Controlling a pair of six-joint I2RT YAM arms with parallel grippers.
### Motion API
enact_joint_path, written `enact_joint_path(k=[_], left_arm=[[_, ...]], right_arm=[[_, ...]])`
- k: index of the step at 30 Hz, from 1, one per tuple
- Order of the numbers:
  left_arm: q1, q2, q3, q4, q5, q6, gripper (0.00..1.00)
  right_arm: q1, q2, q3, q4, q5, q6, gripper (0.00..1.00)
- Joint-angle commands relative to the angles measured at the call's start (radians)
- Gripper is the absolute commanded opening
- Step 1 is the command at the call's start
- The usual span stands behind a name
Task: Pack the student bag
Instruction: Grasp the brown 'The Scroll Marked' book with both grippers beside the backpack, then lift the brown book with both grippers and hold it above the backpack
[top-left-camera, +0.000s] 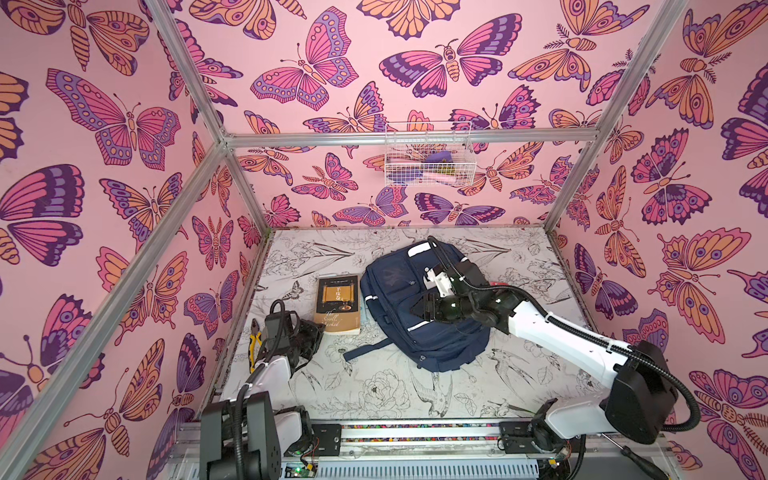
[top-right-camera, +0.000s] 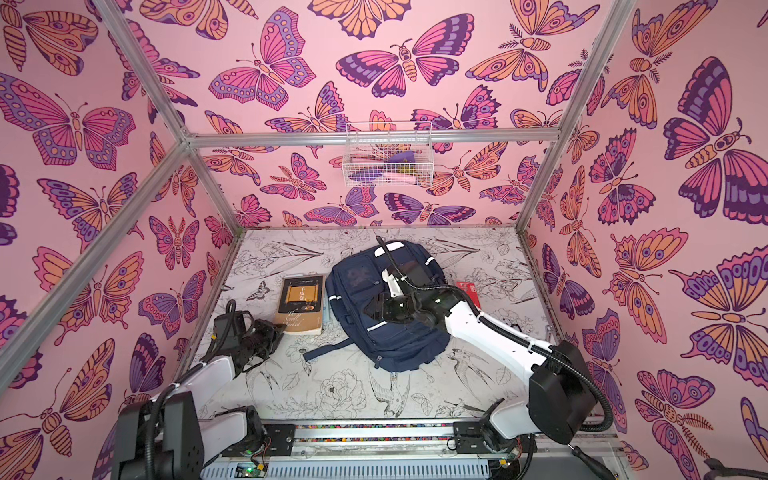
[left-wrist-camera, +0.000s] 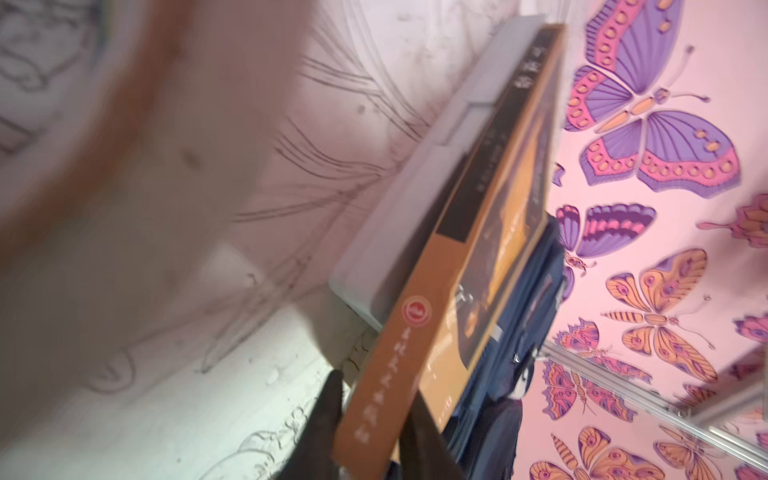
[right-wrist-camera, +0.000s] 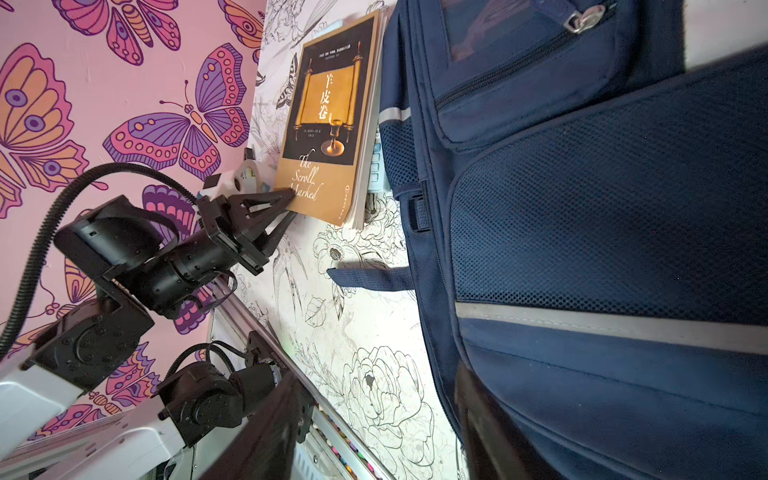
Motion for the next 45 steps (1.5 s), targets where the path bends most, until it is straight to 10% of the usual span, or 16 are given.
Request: enact_joint_path(k=[1, 15, 23, 45], left_arm=[[0.004, -0.070, -0.016, -0.104, -0.061, 0.022, 0.09], [-0.138, -0.143, 0.380, -0.298, -0.020, 0.181, 0.00], [-0.297, -0.105, 0.602, -0.265, 0.045, 0.180, 0.00], [-0.514, -0.010, 0.634, 0.382, 0.147, -0.321, 0.00]], right_arm=[[0.007, 0.007, 0.041, -0.004, -0.003, -0.014, 0.60], [-0.042, 0.057, 0.234, -0.003, -0.088, 0.024, 0.60], [-0.105, 0.032, 0.234, 0.198, -0.150, 0.186, 0.82], [-0.213, 0.022, -0.006, 0.739, -0.179, 0.527, 0.94]])
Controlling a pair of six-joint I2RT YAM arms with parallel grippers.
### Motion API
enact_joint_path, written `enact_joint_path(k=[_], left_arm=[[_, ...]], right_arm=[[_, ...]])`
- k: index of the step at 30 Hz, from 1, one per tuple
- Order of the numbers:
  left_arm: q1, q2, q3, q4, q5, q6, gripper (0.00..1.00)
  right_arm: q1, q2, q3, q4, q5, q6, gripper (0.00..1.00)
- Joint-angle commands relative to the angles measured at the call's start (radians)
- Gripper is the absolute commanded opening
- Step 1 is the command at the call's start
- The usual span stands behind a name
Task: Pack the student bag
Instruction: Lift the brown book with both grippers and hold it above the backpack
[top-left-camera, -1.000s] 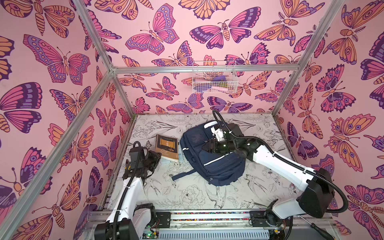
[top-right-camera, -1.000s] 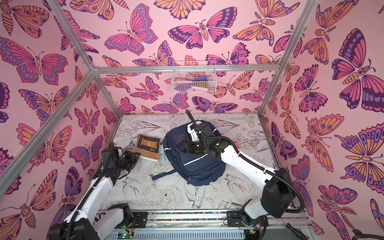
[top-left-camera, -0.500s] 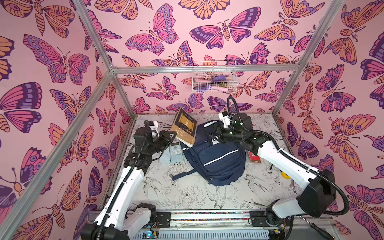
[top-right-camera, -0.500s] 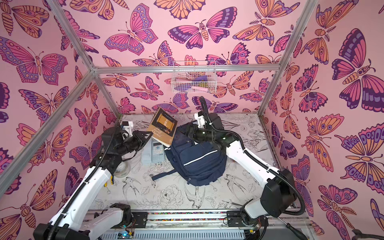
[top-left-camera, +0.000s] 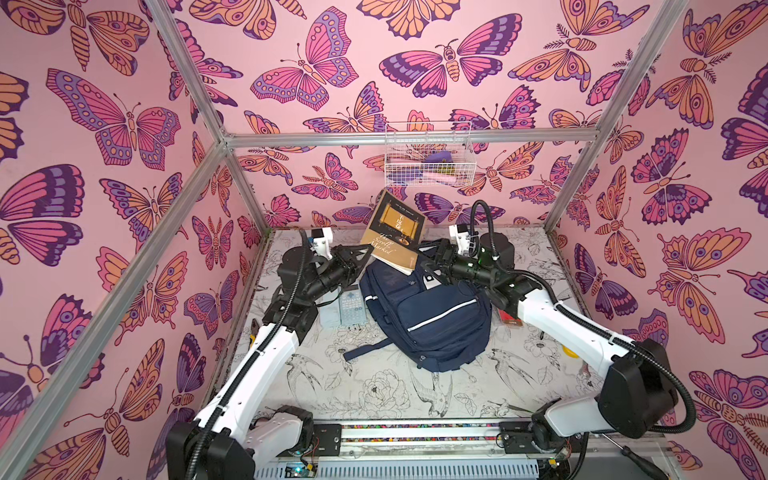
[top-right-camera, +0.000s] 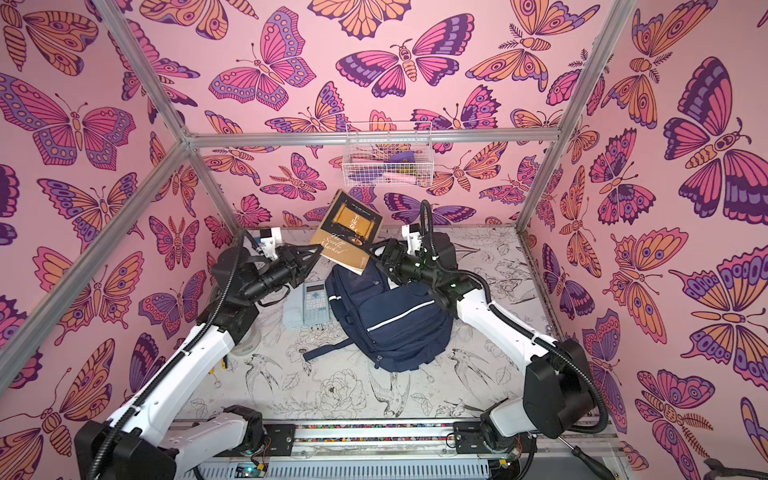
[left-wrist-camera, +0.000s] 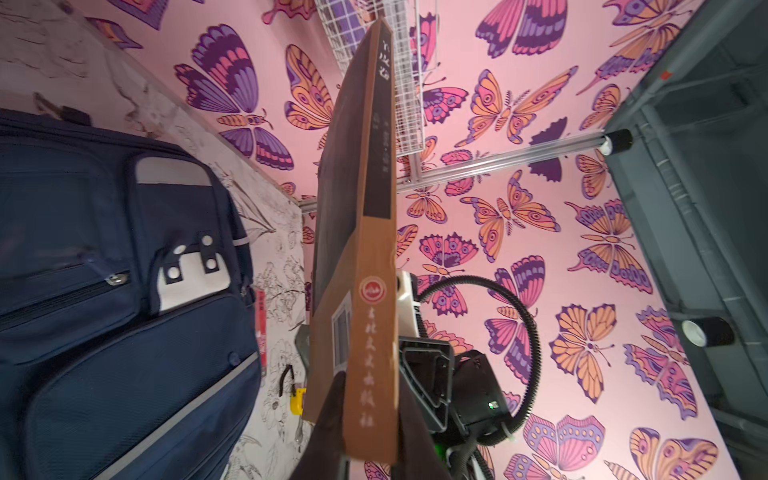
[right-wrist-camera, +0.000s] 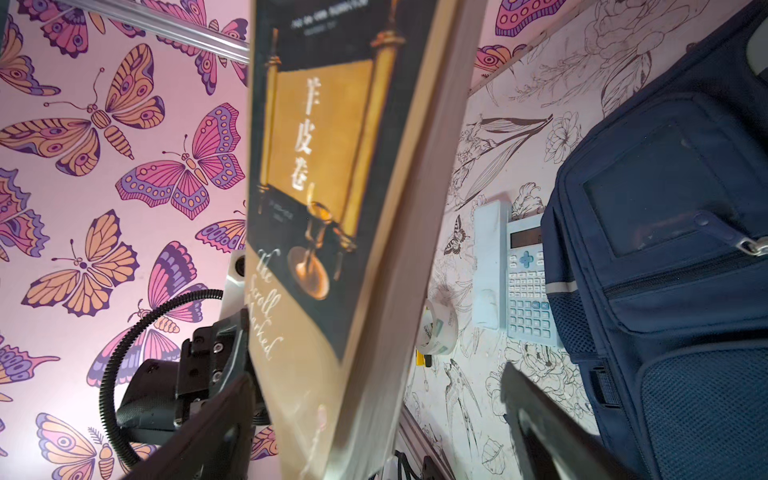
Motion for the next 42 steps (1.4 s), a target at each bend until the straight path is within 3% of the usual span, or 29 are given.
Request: enact_joint_path(k=[1, 8, 12, 18, 22, 23, 25, 26, 30, 33, 34, 38, 42], left_arm=[[-0.032, -0.012, 0.009, 0.253, 0.039, -0.116, 0.00], [-0.088, 0.014, -0.027, 0.339, 0.023, -0.167, 0.00], [-0.111, 0.012, -0.061, 0.355, 0.004, -0.173, 0.00], [-0.121, 0.019, -0.095, 0.374, -0.009, -0.168, 0.00], [-0.123, 0.021, -0.074, 0.287, 0.012, -0.078, 0.00], [-0.123, 0.019, -0.059, 0.238, 0.027, -0.033, 0.11], [-0.123, 0.017, -0.028, 0.128, 0.047, 0.067, 0.48], [-0.121, 0.015, -0.011, 0.071, 0.058, 0.126, 0.57], [-0.098, 0.000, 0.069, -0.215, 0.060, 0.397, 0.77], [-0.055, 0.032, 0.079, -0.225, 0.159, 0.432, 0.83], [-0.044, 0.048, 0.079, -0.201, 0.205, 0.421, 0.99], [-0.043, 0.120, 0.074, -0.041, 0.393, 0.363, 1.00], [-0.082, 0.139, 0.068, 0.089, 0.486, 0.323, 0.92]], right_arm=[[-0.016, 0.009, -0.028, 0.181, 0.012, 0.090, 0.93], [-0.027, 0.037, -0.045, 0.347, -0.026, 0.165, 0.85], [-0.033, 0.024, -0.055, 0.361, -0.026, 0.166, 0.72], [-0.050, -0.011, -0.058, 0.321, -0.029, 0.145, 0.35], [-0.055, -0.051, -0.056, 0.228, -0.028, 0.089, 0.15], [-0.056, -0.062, -0.056, 0.206, -0.032, 0.075, 0.12], [-0.059, -0.087, -0.052, 0.150, -0.046, 0.038, 0.07], [-0.060, -0.100, -0.049, 0.106, -0.056, 0.014, 0.05], [-0.071, -0.175, -0.038, -0.048, -0.101, -0.087, 0.02], [-0.073, -0.227, -0.040, -0.100, -0.173, -0.131, 0.01], [-0.073, -0.240, -0.040, -0.105, -0.197, -0.137, 0.00], [-0.072, -0.301, -0.048, -0.140, -0.268, -0.155, 0.00], [-0.072, -0.346, -0.063, -0.152, -0.294, -0.159, 0.00]])
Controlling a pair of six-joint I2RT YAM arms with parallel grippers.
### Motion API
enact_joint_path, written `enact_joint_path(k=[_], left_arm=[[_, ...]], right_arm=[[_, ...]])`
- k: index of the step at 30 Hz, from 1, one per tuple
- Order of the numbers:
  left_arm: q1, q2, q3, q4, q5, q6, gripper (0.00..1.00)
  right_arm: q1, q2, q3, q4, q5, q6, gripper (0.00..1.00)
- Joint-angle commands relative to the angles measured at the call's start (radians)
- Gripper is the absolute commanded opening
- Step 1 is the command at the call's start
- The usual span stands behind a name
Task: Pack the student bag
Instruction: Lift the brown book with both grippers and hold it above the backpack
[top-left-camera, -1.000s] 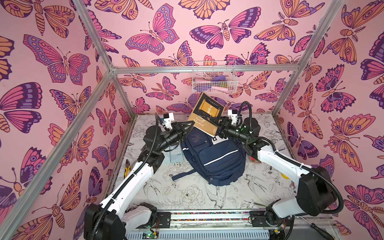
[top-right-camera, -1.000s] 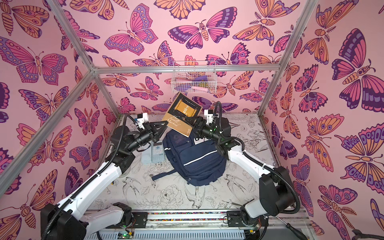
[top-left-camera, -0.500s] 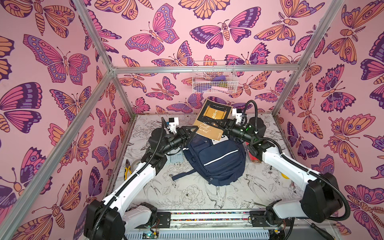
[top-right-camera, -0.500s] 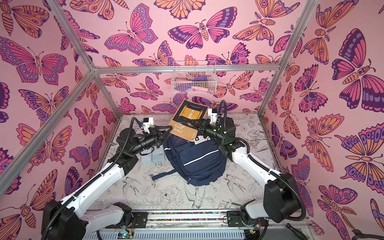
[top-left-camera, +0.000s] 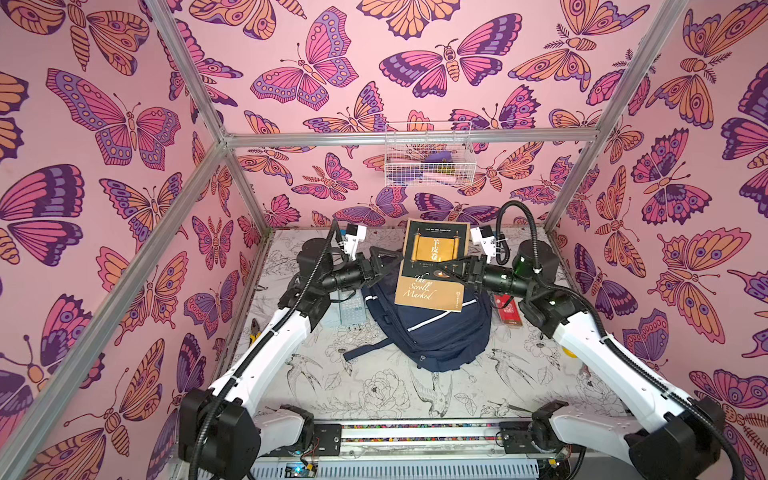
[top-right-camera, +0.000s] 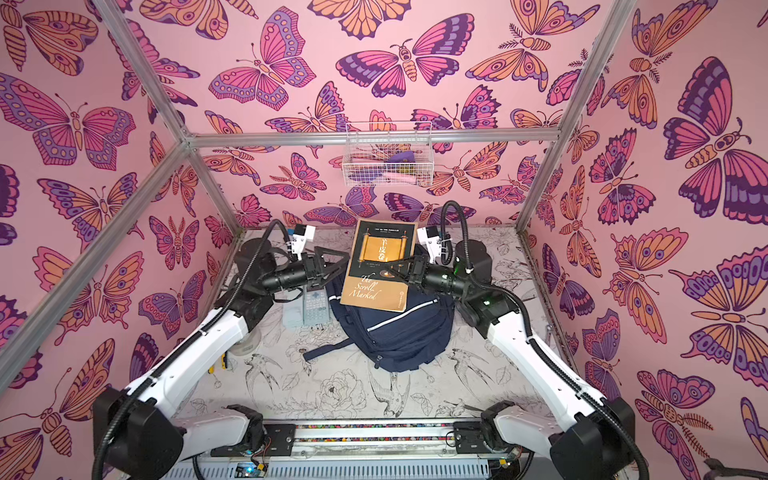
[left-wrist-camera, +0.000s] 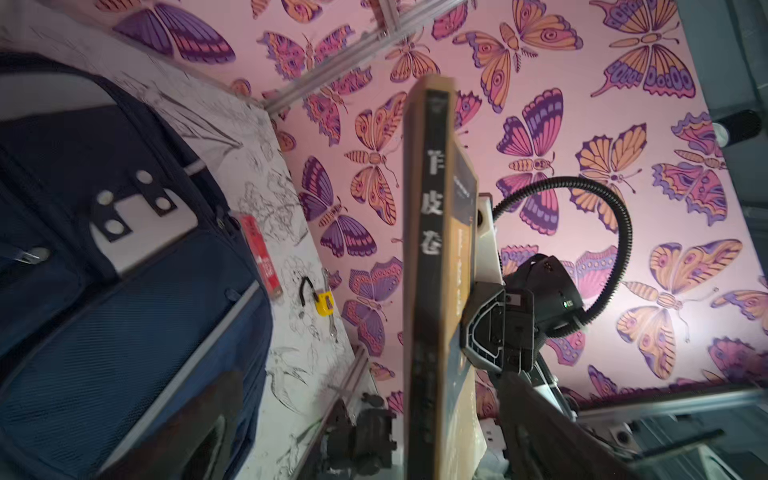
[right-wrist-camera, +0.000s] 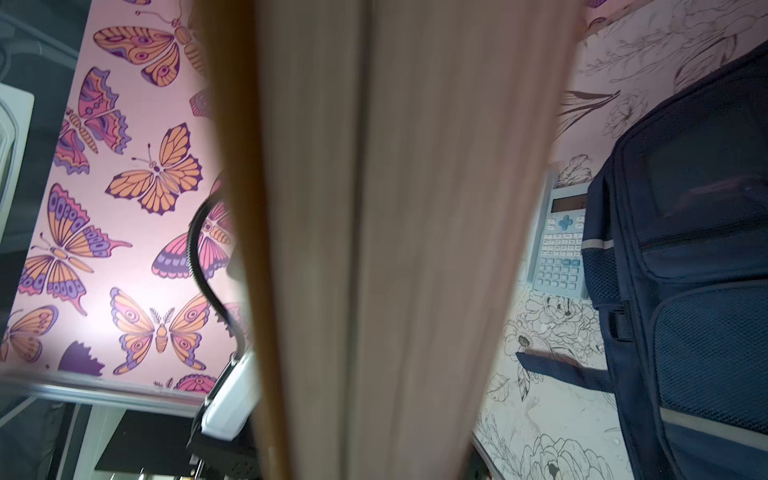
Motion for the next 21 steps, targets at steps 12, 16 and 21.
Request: enact_joint_path(k=[12, 16, 21], left_arm=[[-0.094, 0.148, -0.012, 0.579, 0.252, -0.290, 0.31], [-0.104, 0.161, -0.017, 0.631, 0.242, -0.308, 0.19], [-0.103, 0.160, -0.027, 0.677, 0.210, -0.326, 0.00]], right_arm=[[-0.005, -0.072, -0.075, 0.122, -0.073, 0.038, 0.01], [-0.005, -0.079, -0.076, 0.111, -0.067, 0.033, 0.01], [-0.006, -0.107, -0.073, 0.027, -0.033, -0.015, 0.14]])
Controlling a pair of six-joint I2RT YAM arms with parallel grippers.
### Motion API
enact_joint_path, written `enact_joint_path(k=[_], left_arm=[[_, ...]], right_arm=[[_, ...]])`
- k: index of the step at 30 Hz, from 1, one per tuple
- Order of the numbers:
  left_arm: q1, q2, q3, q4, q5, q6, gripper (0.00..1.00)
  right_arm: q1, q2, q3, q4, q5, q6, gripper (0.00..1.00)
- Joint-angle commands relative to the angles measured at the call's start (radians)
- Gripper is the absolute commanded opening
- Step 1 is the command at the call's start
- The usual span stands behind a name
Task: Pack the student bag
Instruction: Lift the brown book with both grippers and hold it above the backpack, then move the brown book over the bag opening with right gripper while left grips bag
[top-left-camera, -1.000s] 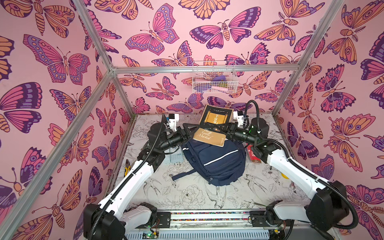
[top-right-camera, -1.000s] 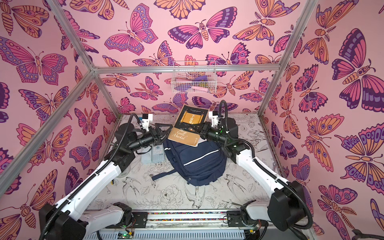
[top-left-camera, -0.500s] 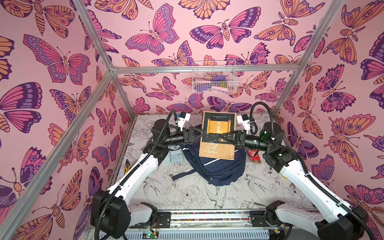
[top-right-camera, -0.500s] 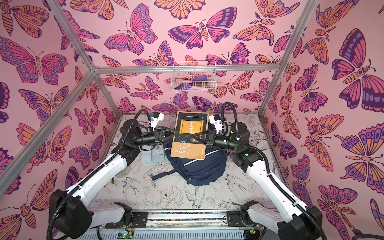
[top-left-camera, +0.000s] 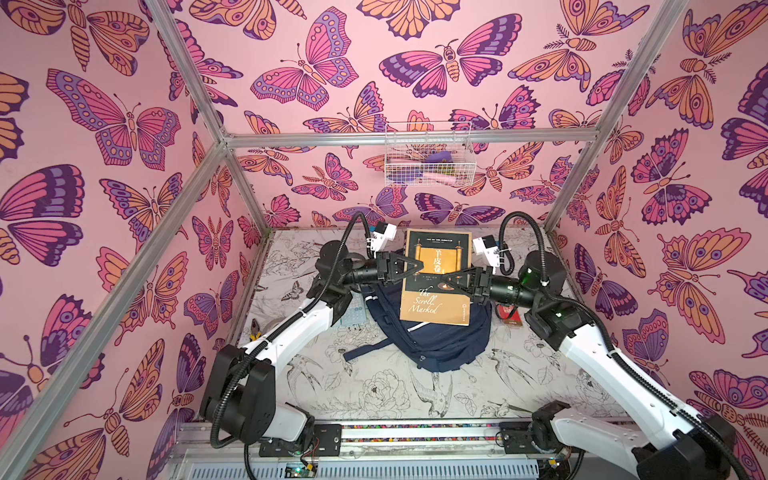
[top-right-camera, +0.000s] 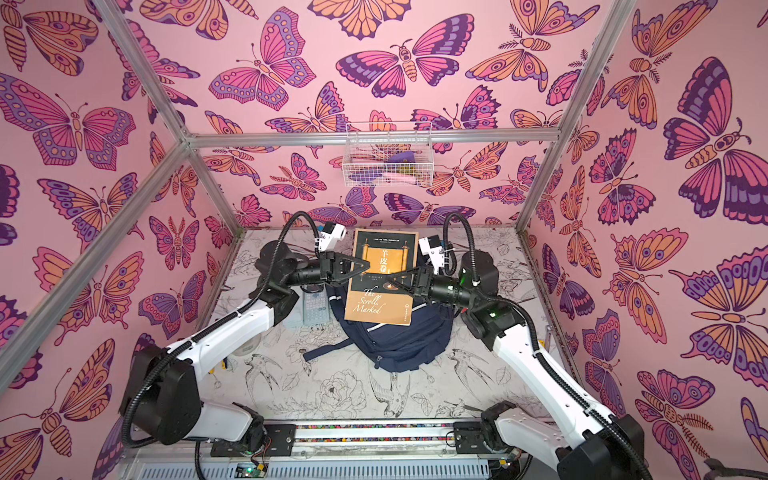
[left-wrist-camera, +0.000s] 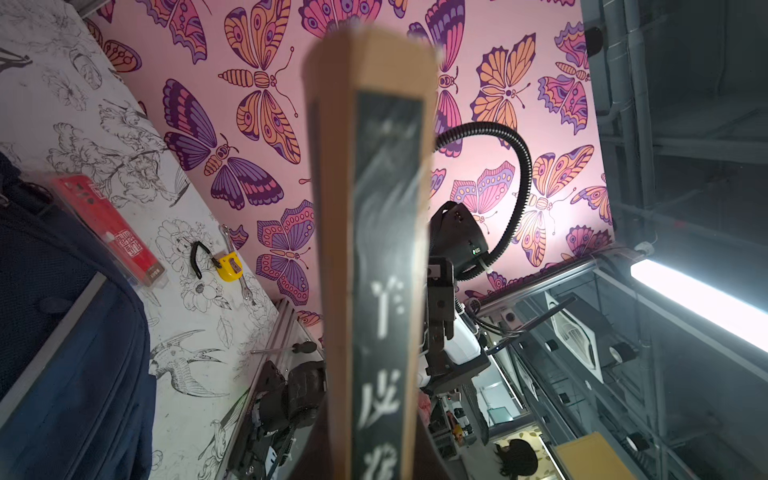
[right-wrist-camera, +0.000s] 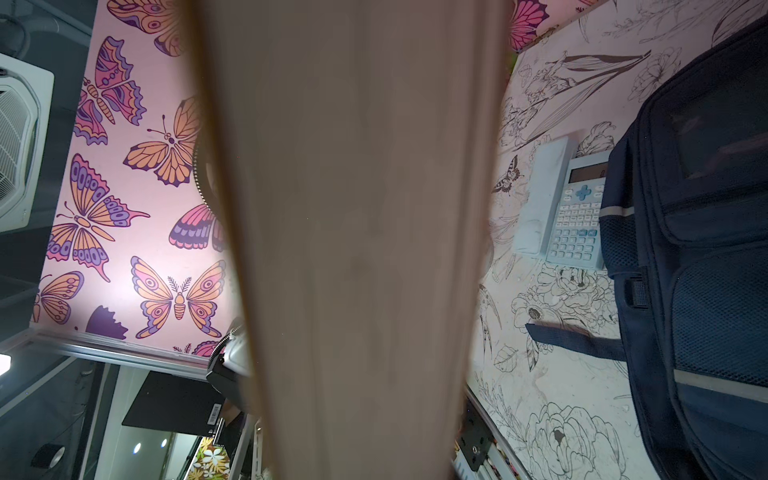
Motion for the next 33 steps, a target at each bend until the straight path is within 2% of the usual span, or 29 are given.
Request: enact_joint_path(k=[1, 2, 4, 6, 8, 15, 21, 24, 25, 26, 27, 28, 29, 30, 33], left_arm=[[-0.011, -0.009, -0.012, 0.143, 0.004, -0.039, 0.00], [-0.011, -0.002, -0.015, 0.183, 0.001, -0.064, 0.00], [-0.009, 0.018, -0.016, 0.254, -0.001, -0.125, 0.00], [-0.009, 0.037, -0.014, 0.319, 0.000, -0.175, 0.00], [-0.009, 0.047, -0.014, 0.344, -0.001, -0.198, 0.00], [-0.009, 0.057, -0.010, 0.337, 0.013, -0.198, 0.00], [-0.008, 0.081, -0.005, 0.344, 0.032, -0.200, 0.00], [0.001, 0.091, -0.005, 0.281, 0.033, -0.158, 0.00], [0.006, 0.088, 0.001, 0.203, 0.029, -0.114, 0.08], [0.012, 0.082, 0.009, 0.107, 0.020, -0.060, 0.22], [0.015, 0.071, 0.025, -0.014, 0.006, 0.019, 0.36], [0.016, 0.060, 0.041, -0.158, -0.015, 0.109, 0.45], [0.013, 0.049, 0.065, -0.288, -0.043, 0.206, 0.61], [0.009, 0.040, 0.086, -0.390, -0.070, 0.287, 0.69], [-0.017, 0.038, 0.151, -0.656, -0.179, 0.502, 0.73]], right_arm=[[-0.001, -0.052, 0.017, -0.032, 0.027, -0.059, 0.25], [-0.003, -0.068, 0.022, -0.070, 0.046, -0.083, 0.42], [-0.014, -0.100, 0.026, -0.133, 0.080, -0.113, 0.57], [-0.031, -0.128, 0.014, -0.136, 0.089, -0.110, 0.62], [-0.043, -0.142, 0.004, -0.121, 0.085, -0.098, 0.64], [-0.045, -0.120, 0.031, -0.120, 0.078, -0.104, 0.46], [-0.050, -0.109, 0.055, -0.148, 0.093, -0.126, 0.11], [-0.057, -0.116, 0.067, -0.190, 0.118, -0.150, 0.03], [-0.063, -0.120, 0.080, -0.242, 0.151, -0.172, 0.00], [-0.073, -0.122, 0.095, -0.299, 0.180, -0.193, 0.00], [-0.091, -0.124, 0.107, -0.363, 0.237, -0.212, 0.00], [-0.113, -0.126, 0.116, -0.421, 0.264, -0.224, 0.00], [-0.138, -0.133, 0.119, -0.462, 0.285, -0.230, 0.00], [-0.162, -0.141, 0.121, -0.504, 0.313, -0.235, 0.00], [-0.246, -0.163, 0.134, -0.697, 0.448, -0.267, 0.00]])
